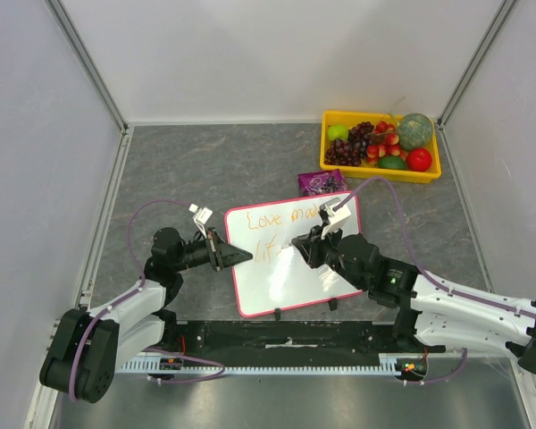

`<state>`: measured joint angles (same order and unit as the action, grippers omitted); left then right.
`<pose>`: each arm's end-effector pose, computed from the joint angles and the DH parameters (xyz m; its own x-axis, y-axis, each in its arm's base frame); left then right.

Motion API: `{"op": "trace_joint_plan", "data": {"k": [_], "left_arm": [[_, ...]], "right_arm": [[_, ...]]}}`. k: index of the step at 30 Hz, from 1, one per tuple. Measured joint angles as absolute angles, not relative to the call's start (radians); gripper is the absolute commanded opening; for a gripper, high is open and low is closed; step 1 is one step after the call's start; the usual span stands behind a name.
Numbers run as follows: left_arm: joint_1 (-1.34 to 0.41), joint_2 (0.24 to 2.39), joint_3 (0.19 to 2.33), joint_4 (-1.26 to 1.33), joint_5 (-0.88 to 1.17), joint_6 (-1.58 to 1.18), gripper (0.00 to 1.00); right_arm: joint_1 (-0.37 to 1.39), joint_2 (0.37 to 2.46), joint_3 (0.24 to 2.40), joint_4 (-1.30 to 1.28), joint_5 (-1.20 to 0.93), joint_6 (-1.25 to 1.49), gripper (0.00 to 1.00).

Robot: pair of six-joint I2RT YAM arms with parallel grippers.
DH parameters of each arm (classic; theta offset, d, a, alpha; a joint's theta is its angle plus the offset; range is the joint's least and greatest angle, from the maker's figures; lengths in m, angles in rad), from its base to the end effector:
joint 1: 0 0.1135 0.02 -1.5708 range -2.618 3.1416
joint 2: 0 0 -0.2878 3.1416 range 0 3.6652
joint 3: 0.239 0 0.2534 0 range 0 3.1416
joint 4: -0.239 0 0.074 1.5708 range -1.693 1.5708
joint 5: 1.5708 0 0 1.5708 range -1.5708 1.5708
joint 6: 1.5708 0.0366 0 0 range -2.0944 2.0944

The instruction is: Write a sentence on the whiteboard

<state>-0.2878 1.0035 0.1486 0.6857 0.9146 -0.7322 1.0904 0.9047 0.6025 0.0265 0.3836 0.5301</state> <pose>0.1520 -0.0752 0.1936 -0.7365 -0.2073 -0.6439 0.5778 0.3022 -0.7582 0.1041 0.1701 0.2944 -0.4402 0.1699 -0.8817 -0.5023 0.7673 0.3986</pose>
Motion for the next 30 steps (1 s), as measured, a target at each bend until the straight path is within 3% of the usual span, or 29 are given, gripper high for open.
{"op": "trace_joint_plan", "data": {"k": [30], "left_arm": [[-0.288,1.003,0.149,0.683,0.914,-0.732,0.02]], "right_arm": [[1.084,0.923,0.578,0.058,0.287,0.575,0.00]]}}
